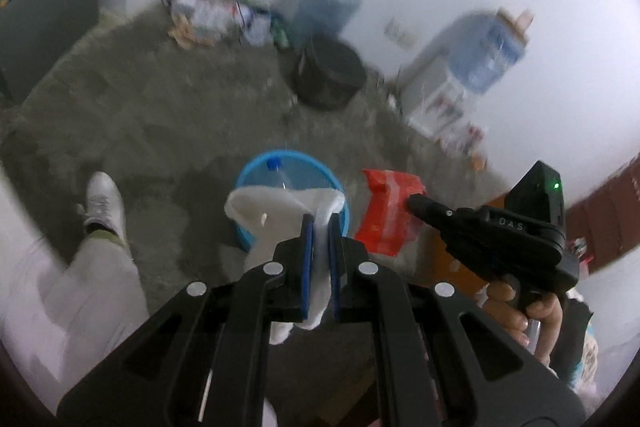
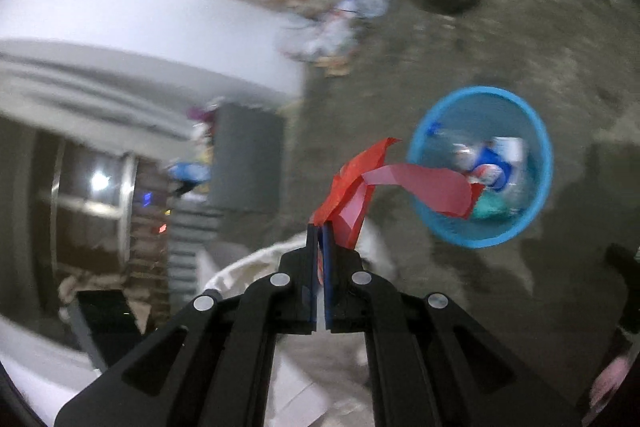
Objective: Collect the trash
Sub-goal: 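Carry the tissue and red wrapper to the blue wastebasket and open both tools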
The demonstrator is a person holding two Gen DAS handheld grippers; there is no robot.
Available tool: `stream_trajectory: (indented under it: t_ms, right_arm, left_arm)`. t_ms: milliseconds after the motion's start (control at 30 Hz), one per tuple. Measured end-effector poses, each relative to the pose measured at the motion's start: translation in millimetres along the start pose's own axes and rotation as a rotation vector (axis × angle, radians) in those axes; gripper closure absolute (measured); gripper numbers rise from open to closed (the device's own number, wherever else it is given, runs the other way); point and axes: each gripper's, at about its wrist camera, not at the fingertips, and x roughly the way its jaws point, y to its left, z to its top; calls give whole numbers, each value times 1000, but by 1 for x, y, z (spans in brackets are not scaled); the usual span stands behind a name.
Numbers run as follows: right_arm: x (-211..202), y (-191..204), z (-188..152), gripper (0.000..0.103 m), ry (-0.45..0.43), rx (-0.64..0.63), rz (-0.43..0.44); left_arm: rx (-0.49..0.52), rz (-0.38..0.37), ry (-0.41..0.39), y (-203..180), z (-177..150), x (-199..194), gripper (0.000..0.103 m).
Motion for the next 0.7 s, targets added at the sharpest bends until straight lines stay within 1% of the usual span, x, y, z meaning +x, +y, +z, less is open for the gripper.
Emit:
stream_trajectory:
  t_ms: [33, 133, 167, 233, 267, 300, 333, 367, 400, 467, 500, 567, 633, 667, 700]
  right_arm:
    - [6, -8, 4, 100, 5, 6, -18]
    - [36, -41, 25, 100, -1, 22, -134]
    - [44, -48, 30, 100, 5, 26, -147]
    - [64, -69, 42, 100, -8, 45, -210]
    - [79, -83, 49, 99, -6, 48, -244]
    - [95, -98, 55, 95, 21, 56, -280]
    - [108, -112, 60, 91, 48, 74, -315]
    - [116, -124, 62, 78, 69, 89, -339]
    - [123, -135, 63, 66, 94, 100, -371]
    - [134, -152, 63, 62, 116, 107, -453]
    - [135, -155, 62, 59, 113, 95, -469]
    - [136, -154, 63, 52, 104, 60, -470]
    - [132, -144, 61, 52, 89, 16, -476]
    - [131, -140, 61, 52, 80, -7, -463]
    - [130, -133, 62, 52, 66, -37, -431]
  left_arm:
    - [-5, 6, 34, 0, 6, 19, 97]
    - [-7, 11, 127, 3, 24, 80, 97]
    - [-6, 14, 149, 3, 28, 97, 97]
    - [11, 13, 181, 7, 37, 131, 91]
    - [11, 12, 199, 11, 39, 147, 81]
    - [-5, 18, 221, 15, 41, 165, 70]
    - [-26, 30, 235, 20, 42, 176, 68]
    - [-47, 43, 240, 25, 43, 187, 68]
    - [-58, 46, 243, 28, 43, 193, 66]
    - [-79, 43, 239, 33, 41, 195, 63]
    - [-78, 35, 228, 33, 41, 192, 63]
    - [-64, 31, 201, 31, 41, 183, 61]
    - [-51, 37, 169, 25, 46, 176, 60]
    - [-45, 41, 150, 22, 47, 166, 60]
    - [-37, 42, 127, 18, 49, 156, 58]
